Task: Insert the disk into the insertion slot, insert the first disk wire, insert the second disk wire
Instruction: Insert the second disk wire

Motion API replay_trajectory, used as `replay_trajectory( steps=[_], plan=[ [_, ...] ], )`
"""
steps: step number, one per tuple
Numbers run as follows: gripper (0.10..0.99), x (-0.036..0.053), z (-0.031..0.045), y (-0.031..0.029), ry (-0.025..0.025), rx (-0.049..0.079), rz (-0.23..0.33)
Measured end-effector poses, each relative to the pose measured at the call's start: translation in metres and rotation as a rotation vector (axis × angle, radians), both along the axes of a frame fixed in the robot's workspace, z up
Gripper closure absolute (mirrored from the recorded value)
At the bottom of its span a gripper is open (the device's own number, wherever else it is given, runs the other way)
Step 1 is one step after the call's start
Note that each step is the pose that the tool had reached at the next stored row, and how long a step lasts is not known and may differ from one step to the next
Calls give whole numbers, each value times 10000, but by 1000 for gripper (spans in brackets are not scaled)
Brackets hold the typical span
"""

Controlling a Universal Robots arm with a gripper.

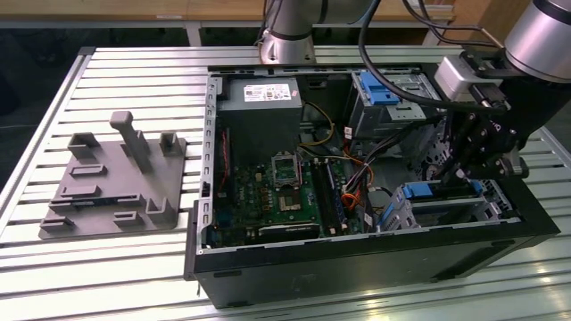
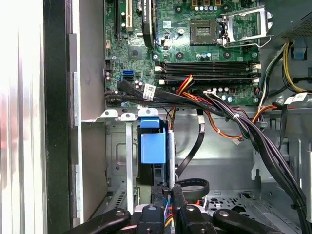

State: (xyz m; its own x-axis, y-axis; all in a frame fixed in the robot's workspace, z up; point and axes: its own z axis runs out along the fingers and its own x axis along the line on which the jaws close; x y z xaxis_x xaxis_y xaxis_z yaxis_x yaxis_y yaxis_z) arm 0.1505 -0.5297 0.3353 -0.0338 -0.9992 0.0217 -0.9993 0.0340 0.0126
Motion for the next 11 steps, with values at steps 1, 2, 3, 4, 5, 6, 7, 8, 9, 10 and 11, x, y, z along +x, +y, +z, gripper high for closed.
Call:
replay_trajectory(
  steps=[1,2,3,4,5,6,7,8,9,10,11],
  plan=[
    [890,0,-4,-1,0,-2,0],
    [890,0,-10,-3,-1,-1,0],
    [890,0,-16,-3,-1,0,1],
    [890,0,-20,-5,-1,-2,0],
    [890,0,-25,-5,-2,-2,0],
    [890,0,-29,-6,-2,-3,0],
    [890,0,-32,-6,-3,-5,0],
    [890,0,-36,-6,-4,-6,0],
    [890,0,-40,-7,-6,-7,0],
    [890,0,-42,-7,-8,-7,1],
    [890,0,-43,-7,-9,-5,1]
  ],
)
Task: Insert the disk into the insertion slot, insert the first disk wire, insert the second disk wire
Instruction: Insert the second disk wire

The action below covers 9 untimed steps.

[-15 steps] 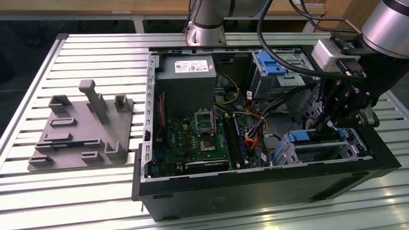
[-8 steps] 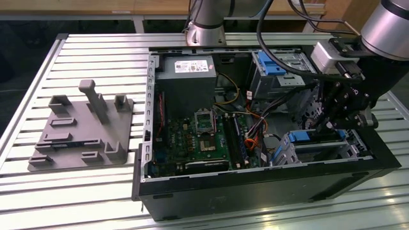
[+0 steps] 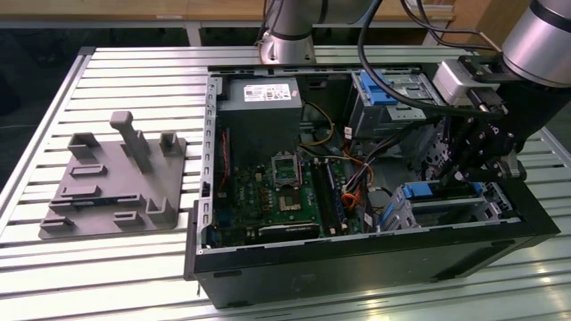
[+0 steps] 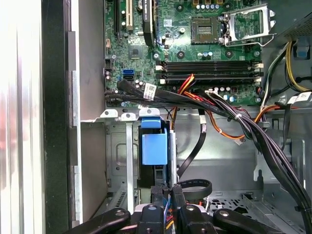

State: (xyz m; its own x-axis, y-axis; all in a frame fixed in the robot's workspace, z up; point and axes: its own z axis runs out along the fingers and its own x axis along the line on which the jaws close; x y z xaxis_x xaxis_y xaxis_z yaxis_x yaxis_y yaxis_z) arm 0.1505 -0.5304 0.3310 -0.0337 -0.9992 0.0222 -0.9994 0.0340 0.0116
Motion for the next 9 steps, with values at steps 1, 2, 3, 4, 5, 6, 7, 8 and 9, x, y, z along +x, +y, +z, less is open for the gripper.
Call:
replay_trajectory(
  steps=[1,2,3,4,5,6,7,8,9],
  plan=[
    [890,0,-1,0,-2,1,1],
    [890,0,-1,0,-3,3,2],
    [890,0,-2,0,-3,3,3],
    [890,0,-1,0,-3,4,4],
    [890,0,-2,1,-4,5,5],
    [890,0,-2,1,-3,6,6],
    [890,0,-1,1,-3,8,6],
    [890,0,-1,0,-3,10,7],
    [890,0,0,0,-3,14,7]
  ],
)
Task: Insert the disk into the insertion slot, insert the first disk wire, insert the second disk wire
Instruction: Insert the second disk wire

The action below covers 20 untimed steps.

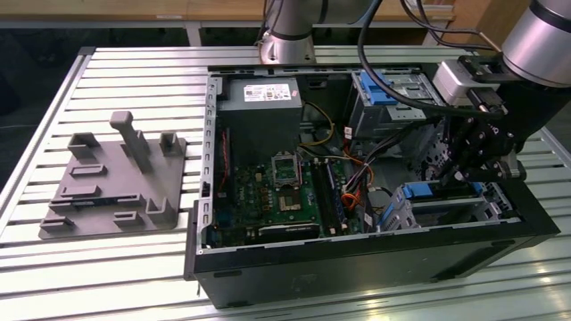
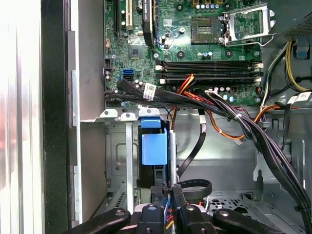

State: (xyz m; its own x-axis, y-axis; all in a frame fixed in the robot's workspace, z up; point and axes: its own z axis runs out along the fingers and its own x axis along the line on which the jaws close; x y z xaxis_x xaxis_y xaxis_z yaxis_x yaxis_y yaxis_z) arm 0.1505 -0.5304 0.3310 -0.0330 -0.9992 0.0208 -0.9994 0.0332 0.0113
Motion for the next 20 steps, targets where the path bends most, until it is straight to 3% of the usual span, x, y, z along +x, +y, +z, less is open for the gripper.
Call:
replay_trajectory(
  steps=[9,14,20],
  plan=[
    [890,1,20,0,-4,65,1],
    [890,0,21,0,-65,260,1],
    [890,1,20,-1,-72,270,1]
  ],
)
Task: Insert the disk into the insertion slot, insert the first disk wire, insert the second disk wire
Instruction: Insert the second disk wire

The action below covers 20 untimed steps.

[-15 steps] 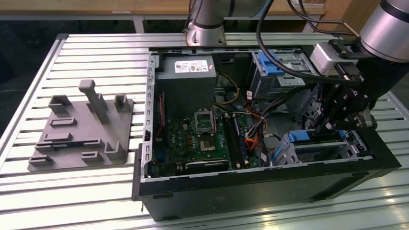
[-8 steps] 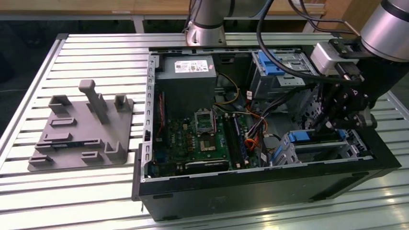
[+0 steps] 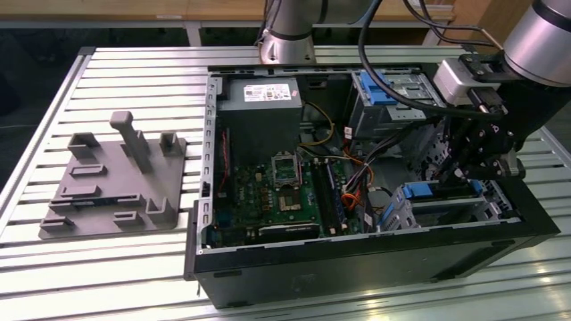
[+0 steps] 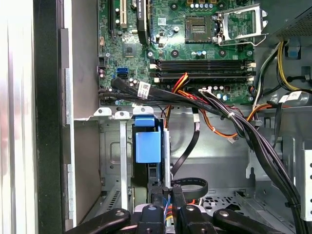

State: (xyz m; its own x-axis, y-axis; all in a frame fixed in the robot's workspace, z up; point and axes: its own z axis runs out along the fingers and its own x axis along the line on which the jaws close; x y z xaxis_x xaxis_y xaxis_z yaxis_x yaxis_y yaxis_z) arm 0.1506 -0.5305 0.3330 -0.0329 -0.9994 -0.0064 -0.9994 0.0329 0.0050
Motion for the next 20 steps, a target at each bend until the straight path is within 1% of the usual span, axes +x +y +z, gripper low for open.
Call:
replay_trajectory(
  steps=[6,15,20],
  plan=[
    [890,0,32,0,2,-6,0],
    [890,0,29,-6,2,-18,2],
    [890,-28,28,-7,2,-18,0]
  ],
)
